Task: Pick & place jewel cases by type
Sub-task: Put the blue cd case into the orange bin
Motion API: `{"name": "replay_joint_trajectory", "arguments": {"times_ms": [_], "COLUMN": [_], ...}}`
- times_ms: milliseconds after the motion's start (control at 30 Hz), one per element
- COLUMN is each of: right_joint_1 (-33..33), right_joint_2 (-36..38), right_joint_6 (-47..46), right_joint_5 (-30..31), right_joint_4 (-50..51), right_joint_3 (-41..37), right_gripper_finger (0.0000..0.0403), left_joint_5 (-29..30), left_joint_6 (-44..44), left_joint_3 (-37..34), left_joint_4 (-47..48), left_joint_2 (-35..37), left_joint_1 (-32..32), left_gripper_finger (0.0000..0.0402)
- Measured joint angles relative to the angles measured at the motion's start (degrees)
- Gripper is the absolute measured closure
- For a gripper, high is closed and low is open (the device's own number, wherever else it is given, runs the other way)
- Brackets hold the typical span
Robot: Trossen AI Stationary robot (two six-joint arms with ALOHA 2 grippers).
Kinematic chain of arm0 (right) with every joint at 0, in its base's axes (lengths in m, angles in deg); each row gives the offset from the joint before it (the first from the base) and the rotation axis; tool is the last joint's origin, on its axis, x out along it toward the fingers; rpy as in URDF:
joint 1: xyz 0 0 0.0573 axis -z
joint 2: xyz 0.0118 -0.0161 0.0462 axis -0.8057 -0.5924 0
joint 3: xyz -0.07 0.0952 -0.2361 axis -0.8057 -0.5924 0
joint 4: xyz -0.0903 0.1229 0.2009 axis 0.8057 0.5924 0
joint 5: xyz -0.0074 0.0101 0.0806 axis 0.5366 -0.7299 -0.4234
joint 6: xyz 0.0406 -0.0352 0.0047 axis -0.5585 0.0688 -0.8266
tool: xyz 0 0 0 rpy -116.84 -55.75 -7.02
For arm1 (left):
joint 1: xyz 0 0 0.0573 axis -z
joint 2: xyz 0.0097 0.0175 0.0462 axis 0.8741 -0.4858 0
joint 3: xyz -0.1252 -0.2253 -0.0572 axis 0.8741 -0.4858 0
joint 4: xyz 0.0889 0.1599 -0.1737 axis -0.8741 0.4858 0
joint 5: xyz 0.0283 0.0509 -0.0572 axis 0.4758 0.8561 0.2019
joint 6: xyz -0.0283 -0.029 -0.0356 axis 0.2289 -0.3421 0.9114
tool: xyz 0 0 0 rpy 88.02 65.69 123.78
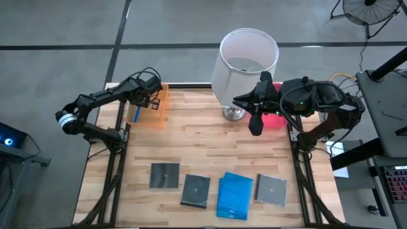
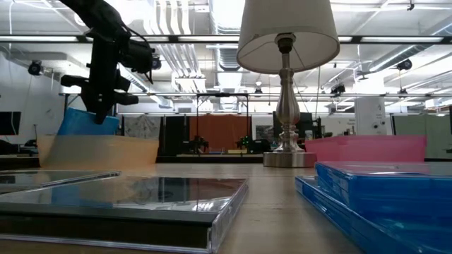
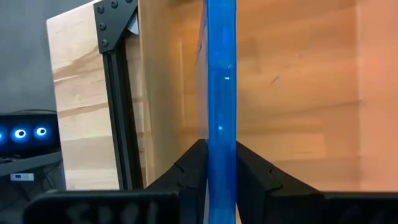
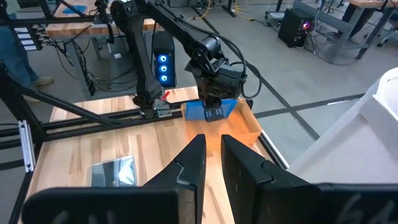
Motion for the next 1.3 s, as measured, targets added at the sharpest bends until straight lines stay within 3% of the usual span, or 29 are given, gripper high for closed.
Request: {"name": "replay_joint_trajectory", "arguments": {"times_ms": [233, 600, 1300], "right_joint_1": [0.0, 0.0, 0.0], "right_joint_2": [0.0, 0.0, 0.0], "right_joint_6": [-0.2, -0.2, 0.5], "right_joint_5": [0.0, 0.0, 0.0], "right_joint_4": [1.9, 2.3, 2.3], "right_joint_3": [0.0, 0.0, 0.0], "right_gripper_finger": [0.0360, 0.0360, 0.0360], "left_joint_5": [-1.1, -2.0, -11.0], "left_joint_6": [-0.5, -0.6, -6.8], "left_joint_3": [0.0, 0.0, 6.8], "left_joint_4": [-0.2, -0.4, -1.0], "left_joint_2": [0.0, 0.0, 0.7], "left_joint_1": [0.0, -0.5, -0.5], "left_gripper_finger": [0.0351, 0.0285, 0.0282]}}
